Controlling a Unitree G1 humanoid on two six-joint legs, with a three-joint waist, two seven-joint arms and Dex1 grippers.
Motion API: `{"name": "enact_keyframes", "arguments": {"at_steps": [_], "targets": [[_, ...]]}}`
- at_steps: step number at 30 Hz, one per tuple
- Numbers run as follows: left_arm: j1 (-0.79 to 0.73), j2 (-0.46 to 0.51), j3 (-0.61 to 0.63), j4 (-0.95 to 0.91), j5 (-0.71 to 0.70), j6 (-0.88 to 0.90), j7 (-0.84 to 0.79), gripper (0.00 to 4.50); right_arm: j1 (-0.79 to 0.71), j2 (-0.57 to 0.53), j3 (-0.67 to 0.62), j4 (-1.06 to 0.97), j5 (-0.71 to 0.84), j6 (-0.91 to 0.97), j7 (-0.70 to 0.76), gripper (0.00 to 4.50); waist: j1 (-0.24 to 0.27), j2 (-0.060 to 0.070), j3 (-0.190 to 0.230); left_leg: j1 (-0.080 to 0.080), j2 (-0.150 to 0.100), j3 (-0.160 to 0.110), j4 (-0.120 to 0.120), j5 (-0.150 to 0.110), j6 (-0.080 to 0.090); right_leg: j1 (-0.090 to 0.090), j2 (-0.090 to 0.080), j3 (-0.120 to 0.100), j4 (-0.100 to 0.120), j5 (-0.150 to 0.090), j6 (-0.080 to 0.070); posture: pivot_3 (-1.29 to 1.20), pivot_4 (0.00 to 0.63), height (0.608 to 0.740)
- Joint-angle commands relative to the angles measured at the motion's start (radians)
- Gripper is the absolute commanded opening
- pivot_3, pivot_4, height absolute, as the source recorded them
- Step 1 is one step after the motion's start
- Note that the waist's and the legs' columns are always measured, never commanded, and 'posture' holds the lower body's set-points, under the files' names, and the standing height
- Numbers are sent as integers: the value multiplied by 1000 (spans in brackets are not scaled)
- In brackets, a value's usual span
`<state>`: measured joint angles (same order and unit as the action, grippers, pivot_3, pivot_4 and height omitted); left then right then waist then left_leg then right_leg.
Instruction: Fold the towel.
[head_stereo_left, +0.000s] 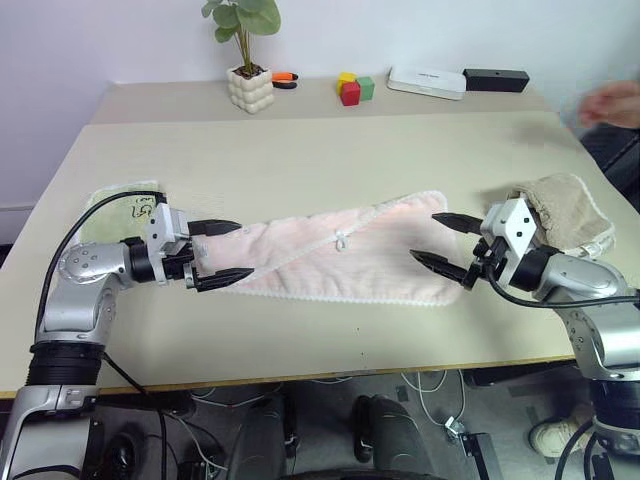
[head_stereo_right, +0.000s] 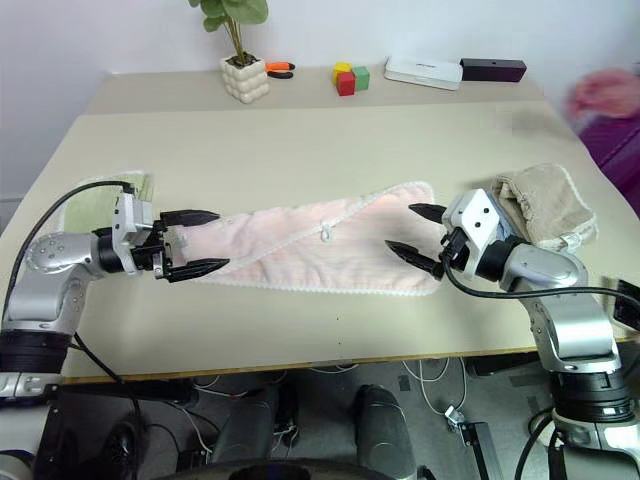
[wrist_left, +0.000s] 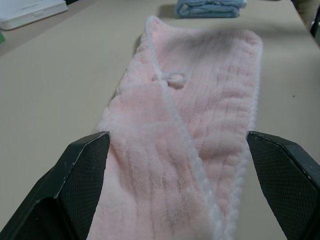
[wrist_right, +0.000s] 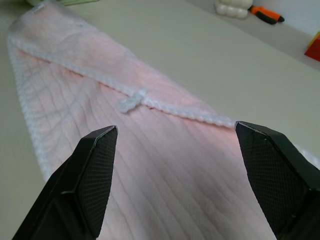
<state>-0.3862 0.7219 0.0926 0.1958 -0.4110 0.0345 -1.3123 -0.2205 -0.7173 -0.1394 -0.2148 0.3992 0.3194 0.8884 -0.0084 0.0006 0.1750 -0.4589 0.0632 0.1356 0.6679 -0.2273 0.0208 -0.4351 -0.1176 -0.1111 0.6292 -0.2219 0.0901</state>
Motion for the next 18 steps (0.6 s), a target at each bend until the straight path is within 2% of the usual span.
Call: {"name": "enact_keyframes", "arguments": {"at_steps": [1,6,10,18], "targets": [[2,33,23,-4,-1,-13,-16,4500,-35,26,14,8,-9,-37,-8,3807,-2,0,0,0,0,0,0,0,0,0,0,0,0,0,0,0,150,740],[37,98,23,-37,4,-8,-52,4500,-81,71,37,61,-24,-83,-17,3807,-3,0,0,0,0,0,0,0,0,0,0,0,0,0,0,0,150,740],[31,121,-5,30,79,-101,-57,4500,-104,115,66,99,-58,-133,-33,3807,0,0,0,0,0,0,0,0,0,0,0,0,0,0,0,0,150,740],[-23,137,10,168,120,-231,-77,4500,-156,236,151,109,-108,-180,-97,3807,-2,0,0,0,0,1,0,1,-2,-1,0,0,1,0,0,0,150,740]]}}
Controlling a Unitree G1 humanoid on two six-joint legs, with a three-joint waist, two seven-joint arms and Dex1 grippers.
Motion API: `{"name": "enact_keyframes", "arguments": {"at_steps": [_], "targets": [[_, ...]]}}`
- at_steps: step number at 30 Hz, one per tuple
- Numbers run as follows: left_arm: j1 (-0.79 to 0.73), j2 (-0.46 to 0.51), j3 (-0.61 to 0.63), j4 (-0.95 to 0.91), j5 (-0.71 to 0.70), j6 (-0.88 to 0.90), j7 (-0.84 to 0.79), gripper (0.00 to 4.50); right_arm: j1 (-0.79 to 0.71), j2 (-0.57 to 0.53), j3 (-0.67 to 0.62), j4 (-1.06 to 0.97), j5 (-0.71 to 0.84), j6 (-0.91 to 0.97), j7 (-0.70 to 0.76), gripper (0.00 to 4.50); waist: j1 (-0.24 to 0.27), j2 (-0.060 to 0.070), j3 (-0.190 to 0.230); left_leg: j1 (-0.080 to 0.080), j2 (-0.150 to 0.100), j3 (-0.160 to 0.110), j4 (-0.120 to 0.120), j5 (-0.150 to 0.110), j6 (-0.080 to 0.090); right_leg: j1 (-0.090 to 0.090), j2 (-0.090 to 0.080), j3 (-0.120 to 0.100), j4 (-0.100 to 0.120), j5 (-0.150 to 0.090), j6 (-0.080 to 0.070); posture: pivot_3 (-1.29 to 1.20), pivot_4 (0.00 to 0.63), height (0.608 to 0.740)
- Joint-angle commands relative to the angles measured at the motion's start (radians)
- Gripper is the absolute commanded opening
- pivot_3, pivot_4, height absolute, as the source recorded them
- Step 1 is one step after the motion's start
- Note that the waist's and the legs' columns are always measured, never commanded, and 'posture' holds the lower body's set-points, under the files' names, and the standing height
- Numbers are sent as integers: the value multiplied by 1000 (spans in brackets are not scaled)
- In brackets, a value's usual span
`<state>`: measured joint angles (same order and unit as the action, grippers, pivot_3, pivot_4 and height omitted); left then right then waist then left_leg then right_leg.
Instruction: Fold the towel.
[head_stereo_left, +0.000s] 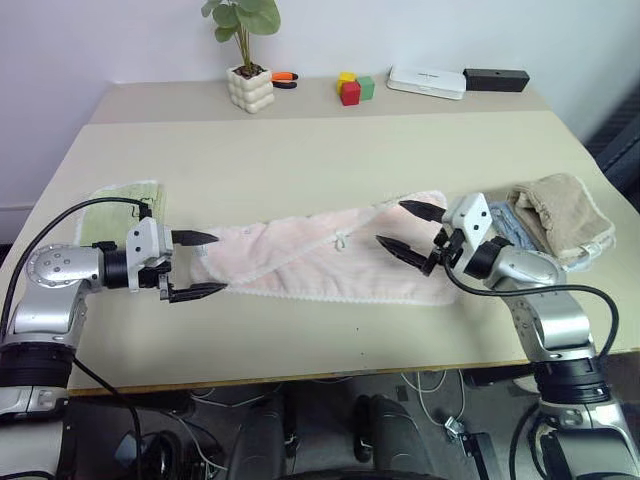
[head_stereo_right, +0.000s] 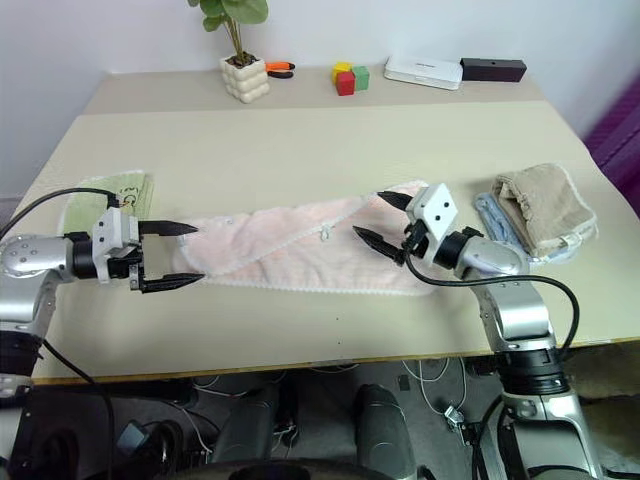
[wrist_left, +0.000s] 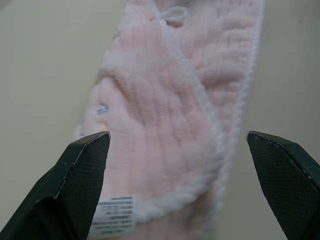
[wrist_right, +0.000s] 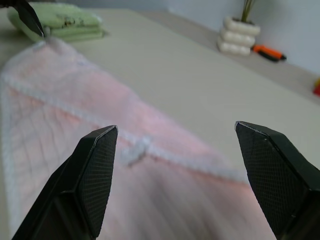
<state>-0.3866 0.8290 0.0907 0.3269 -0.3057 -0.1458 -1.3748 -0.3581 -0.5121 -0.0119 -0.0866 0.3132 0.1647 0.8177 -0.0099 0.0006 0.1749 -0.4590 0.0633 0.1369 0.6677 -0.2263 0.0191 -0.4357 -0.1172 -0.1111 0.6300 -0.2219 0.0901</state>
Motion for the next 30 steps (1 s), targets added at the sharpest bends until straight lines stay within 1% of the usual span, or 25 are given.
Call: {"name": "enact_keyframes", "arguments": {"at_steps": [1,4,6,9,12,16,22,26,30], "targets": [[-35,29,13,44,7,-42,-21,4500,-22,41,33,-20,-28,-29,-30,3807,-1,0,0,0,0,0,0,0,0,0,0,0,0,0,0,0,150,740],[-72,11,8,113,2,-45,-41,4500,-22,79,56,-21,-43,-52,-48,3807,0,0,0,0,0,0,0,1,-1,0,0,0,0,0,0,0,150,740],[-93,4,-3,192,22,-87,-58,4500,-29,110,74,-21,-59,-61,-75,3807,0,0,0,0,0,0,0,1,-1,0,0,0,0,0,0,0,150,740],[-130,-48,-11,205,-6,-61,-68,4500,-28,124,68,-26,-63,-76,-90,3807,2,0,0,0,0,0,0,1,-1,0,0,0,0,0,0,0,150,740],[-168,-79,-42,243,33,-113,-85,4500,-22,132,65,-38,-60,-83,-99,3807,3,0,0,0,0,0,1,2,-2,1,0,0,0,0,0,0,150,740],[-212,-74,-68,312,63,-191,-124,4500,-23,162,90,-57,-75,-82,-129,3807,-3,0,0,0,0,0,1,2,-2,0,1,0,1,0,0,0,150,740],[-271,-79,-107,357,95,-274,-187,4500,-7,173,77,-74,-71,-87,-152,3807,0,0,0,0,0,0,1,2,-2,0,1,0,1,0,0,0,150,740],[-285,-90,-119,337,70,-265,-232,4500,-4,177,75,-70,-74,-92,-161,3807,-1,-1,0,0,0,0,1,1,-1,1,0,0,1,0,0,0,150,740],[-302,-93,-137,370,98,-305,-240,4500,-8,178,75,-65,-75,-95,-169,3807,-1,-1,0,0,0,0,1,1,-1,1,0,0,1,0,0,0,150,740]]}}
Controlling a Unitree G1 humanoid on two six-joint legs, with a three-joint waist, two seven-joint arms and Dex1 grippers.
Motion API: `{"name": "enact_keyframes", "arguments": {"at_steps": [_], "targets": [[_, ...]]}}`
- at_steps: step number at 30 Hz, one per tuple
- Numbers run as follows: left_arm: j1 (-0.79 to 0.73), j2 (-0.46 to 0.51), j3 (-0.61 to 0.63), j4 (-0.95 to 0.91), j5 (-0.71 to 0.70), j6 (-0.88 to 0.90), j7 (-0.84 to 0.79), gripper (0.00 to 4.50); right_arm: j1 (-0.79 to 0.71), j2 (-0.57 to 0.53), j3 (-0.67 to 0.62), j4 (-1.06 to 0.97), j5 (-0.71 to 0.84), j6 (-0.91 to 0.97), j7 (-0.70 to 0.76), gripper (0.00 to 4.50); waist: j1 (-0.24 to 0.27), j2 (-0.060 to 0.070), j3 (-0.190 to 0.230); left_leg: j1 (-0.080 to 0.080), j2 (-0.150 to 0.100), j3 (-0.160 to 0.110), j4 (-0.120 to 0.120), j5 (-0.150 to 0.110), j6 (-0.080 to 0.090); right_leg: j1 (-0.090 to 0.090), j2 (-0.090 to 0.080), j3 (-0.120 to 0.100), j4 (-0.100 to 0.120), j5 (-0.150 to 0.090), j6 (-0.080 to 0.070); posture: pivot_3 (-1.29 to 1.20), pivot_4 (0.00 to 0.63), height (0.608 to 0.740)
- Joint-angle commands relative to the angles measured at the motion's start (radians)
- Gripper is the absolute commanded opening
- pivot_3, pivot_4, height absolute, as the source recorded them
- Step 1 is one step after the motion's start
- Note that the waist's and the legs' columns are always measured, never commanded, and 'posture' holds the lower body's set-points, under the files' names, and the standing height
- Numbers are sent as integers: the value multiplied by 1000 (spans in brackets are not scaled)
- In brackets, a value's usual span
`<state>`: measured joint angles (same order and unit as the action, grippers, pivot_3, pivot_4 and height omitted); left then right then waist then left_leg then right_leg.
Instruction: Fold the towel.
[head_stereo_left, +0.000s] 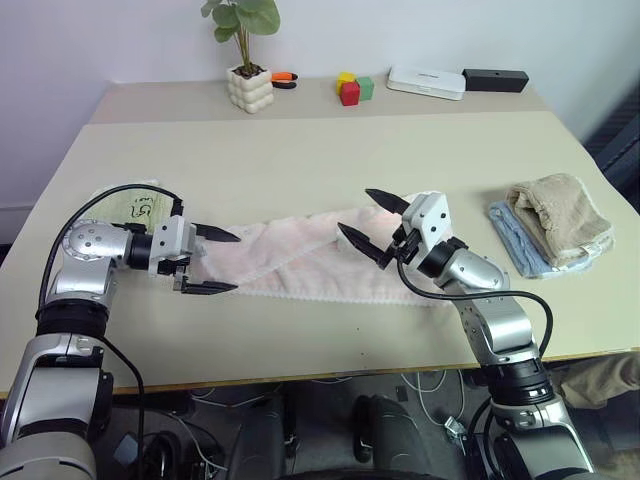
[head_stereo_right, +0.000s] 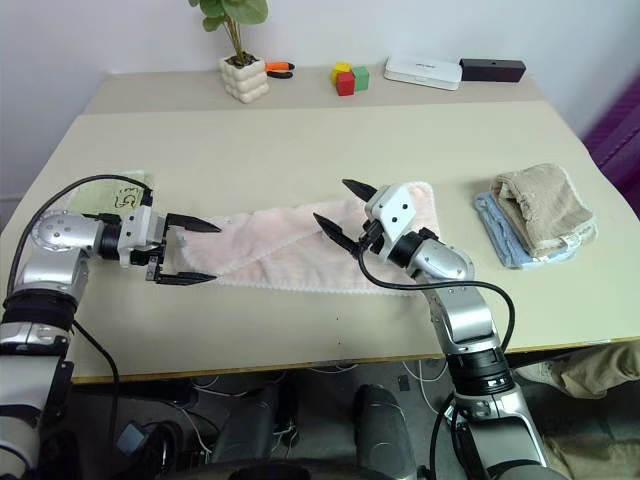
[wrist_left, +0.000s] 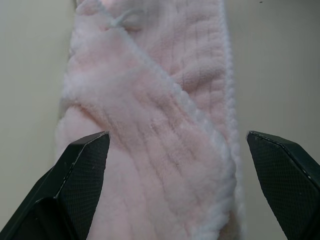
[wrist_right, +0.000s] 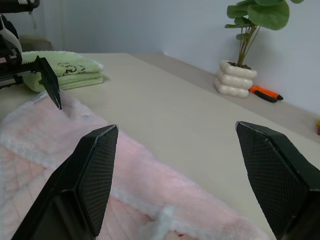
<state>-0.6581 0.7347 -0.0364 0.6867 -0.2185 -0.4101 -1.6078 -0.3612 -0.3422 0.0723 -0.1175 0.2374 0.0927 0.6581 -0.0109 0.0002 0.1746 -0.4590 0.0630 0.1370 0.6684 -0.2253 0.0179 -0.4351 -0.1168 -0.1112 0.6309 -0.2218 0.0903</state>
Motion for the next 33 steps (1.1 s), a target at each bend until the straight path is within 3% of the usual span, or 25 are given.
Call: {"name": "enact_keyframes", "arguments": {"at_steps": [1,11,14,20,27,32,33], "targets": [[-37,0,-16,31,26,-69,-5,4500,-5,6,-11,-35,2,-23,-11,3807,0,0,0,0,0,0,0,0,0,0,0,0,0,0,0,0,150,740],[-75,-30,-53,162,93,-201,34,4500,-1,4,-12,-47,2,-16,-23,3807,1,0,0,0,0,0,0,-1,2,0,0,0,0,0,0,0,150,740],[-88,-37,-55,185,95,-178,33,3230,2,3,-10,-51,1,-14,-26,3843,-1,0,0,0,0,0,0,-1,2,0,0,0,0,0,0,0,150,740],[-89,-36,-64,216,114,-196,36,40,-2,-4,-17,-51,2,-10,-35,3843,0,0,0,0,0,0,0,-1,2,0,0,0,0,0,0,0,150,740],[-113,-40,-36,213,78,-148,13,7,-9,-7,-23,-35,-13,-17,-53,3843,0,0,0,0,0,0,0,-1,2,0,0,0,0,0,0,0,150,740],[-127,-22,17,196,19,-104,5,7,-115,-43,-81,133,-141,-74,-195,3843,-1,0,0,0,0,0,1,-1,2,0,0,0,1,0,0,0,150,740],[-112,-21,33,176,2,-92,11,7,-138,-109,-36,202,-264,-112,-228,3843,-1,0,0,0,0,0,1,-1,2,0,0,0,1,0,0,0,150,740]]}}
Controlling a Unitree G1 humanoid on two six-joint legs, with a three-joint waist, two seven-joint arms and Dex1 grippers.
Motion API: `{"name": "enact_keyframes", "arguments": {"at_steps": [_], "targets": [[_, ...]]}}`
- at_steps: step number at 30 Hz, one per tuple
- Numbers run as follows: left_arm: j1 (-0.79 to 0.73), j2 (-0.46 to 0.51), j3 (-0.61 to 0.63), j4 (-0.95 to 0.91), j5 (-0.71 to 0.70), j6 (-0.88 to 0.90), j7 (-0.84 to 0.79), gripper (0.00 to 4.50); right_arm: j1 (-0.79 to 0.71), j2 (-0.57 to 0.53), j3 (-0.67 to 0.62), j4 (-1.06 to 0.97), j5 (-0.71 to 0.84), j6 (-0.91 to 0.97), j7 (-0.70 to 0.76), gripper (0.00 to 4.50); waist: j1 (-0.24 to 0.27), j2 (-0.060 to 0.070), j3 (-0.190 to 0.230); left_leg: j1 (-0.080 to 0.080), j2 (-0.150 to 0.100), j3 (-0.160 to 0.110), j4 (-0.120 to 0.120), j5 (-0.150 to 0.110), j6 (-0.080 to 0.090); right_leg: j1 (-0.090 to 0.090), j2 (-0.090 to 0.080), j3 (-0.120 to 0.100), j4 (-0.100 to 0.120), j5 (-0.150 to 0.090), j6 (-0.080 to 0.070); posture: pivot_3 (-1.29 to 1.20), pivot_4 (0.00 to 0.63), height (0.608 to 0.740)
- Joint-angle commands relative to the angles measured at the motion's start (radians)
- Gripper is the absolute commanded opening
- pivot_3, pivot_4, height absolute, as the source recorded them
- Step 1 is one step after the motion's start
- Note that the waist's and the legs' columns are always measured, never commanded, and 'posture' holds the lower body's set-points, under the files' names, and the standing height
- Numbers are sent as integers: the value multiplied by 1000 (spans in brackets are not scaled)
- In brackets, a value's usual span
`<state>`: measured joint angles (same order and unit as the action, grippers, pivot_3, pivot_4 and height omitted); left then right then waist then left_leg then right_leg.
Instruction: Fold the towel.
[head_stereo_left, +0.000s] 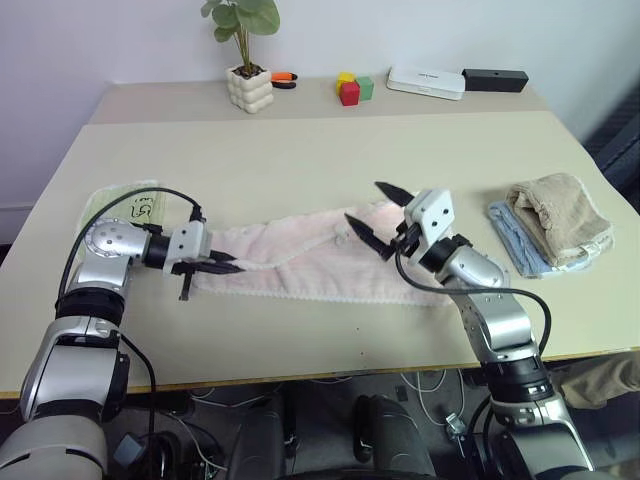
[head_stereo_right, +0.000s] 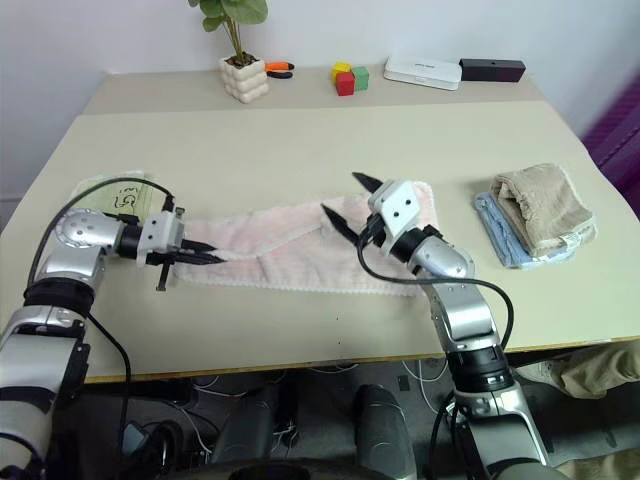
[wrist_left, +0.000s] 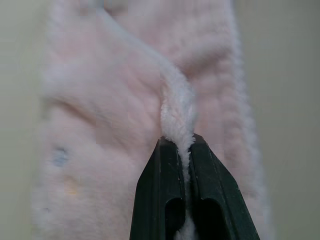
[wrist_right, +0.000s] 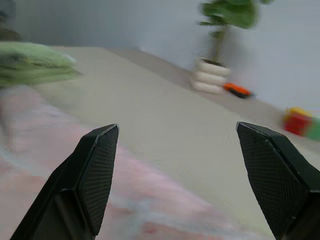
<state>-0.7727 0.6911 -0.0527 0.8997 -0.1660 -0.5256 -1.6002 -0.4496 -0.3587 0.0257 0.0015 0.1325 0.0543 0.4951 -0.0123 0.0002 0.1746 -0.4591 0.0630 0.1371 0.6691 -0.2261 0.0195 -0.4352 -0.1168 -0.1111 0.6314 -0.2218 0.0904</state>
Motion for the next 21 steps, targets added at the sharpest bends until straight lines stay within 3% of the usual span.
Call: {"name": "enact_keyframes", "arguments": {"at_steps": [1,3,10,16,21], "targets": [[22,25,62,-57,-60,17,16,7,-72,-158,60,148,-278,-117,-90,3843,0,0,0,0,0,0,0,0,-1,0,0,0,0,0,0,0,150,740],[68,24,82,-107,-76,10,38,7,-116,-258,132,260,-437,-196,-132,3843,0,0,0,0,0,1,0,1,-2,0,-1,0,0,0,0,0,150,740],[270,16,108,-349,-106,64,155,7,-238,-412,192,492,-542,-404,-85,3843,-9,1,1,0,0,4,-2,3,-4,-3,0,2,0,0,0,0,150,740],[414,32,138,-532,-131,96,245,7,-354,-397,229,687,-597,-486,-128,3843,-8,1,1,0,0,4,-2,3,-4,-3,0,3,0,0,0,0,150,740],[569,44,172,-664,-141,125,317,7,-415,-372,298,821,-630,-549,-58,3843,-9,2,1,0,1,5,-2,3,-5,-3,0,3,0,0,0,0,150,740]]}}
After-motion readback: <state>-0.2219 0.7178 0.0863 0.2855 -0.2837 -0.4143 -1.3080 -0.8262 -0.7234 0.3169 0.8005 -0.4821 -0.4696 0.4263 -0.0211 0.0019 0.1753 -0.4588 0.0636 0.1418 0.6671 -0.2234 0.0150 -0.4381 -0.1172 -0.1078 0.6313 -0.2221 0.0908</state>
